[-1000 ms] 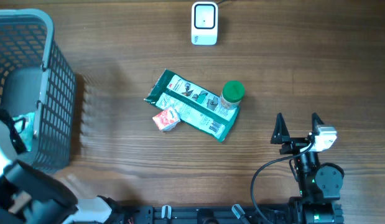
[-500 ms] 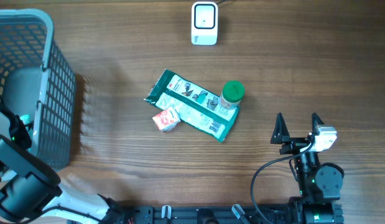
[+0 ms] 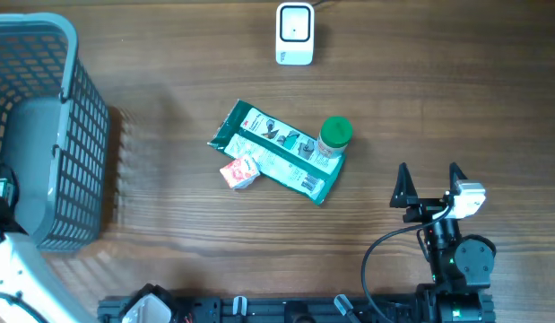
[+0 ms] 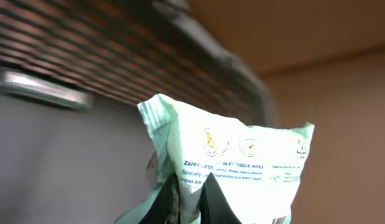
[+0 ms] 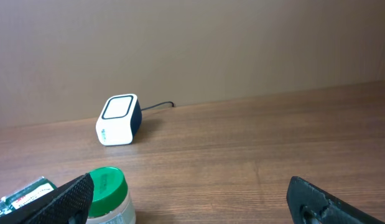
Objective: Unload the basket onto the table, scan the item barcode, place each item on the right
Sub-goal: 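Reach the left gripper into the basket and grasp the pale green bag, then lay the pale green bag on top of the wipes pack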
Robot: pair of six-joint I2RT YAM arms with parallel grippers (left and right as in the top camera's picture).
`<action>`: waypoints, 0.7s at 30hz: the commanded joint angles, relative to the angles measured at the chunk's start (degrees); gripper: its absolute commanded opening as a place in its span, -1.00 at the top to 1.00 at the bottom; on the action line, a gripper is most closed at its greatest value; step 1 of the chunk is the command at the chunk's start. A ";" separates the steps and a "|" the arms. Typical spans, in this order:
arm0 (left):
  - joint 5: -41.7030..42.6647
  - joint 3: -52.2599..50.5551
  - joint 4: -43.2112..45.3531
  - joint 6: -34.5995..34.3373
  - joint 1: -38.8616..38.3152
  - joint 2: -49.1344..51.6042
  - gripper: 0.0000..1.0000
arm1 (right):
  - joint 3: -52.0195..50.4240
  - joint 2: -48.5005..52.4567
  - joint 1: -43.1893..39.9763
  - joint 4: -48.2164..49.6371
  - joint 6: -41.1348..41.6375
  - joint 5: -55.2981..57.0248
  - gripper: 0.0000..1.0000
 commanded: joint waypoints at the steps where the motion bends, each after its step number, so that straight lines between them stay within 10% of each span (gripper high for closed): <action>1: 27.82 0.44 9.79 0.92 -0.39 -3.56 0.92 | -0.07 -0.31 0.11 0.15 0.66 0.35 -0.99; 4: 46.71 0.44 16.59 8.35 -9.42 -3.69 0.92 | -0.07 -0.31 0.11 0.15 0.66 0.35 -0.99; 11: 38.51 0.42 4.26 38.77 -47.23 1.01 0.92 | -0.07 -0.31 0.13 0.15 0.70 0.35 -1.00; 21: 28.30 0.37 10.21 39.78 -78.51 32.44 0.92 | -0.07 -0.31 0.11 0.15 0.68 0.35 -1.00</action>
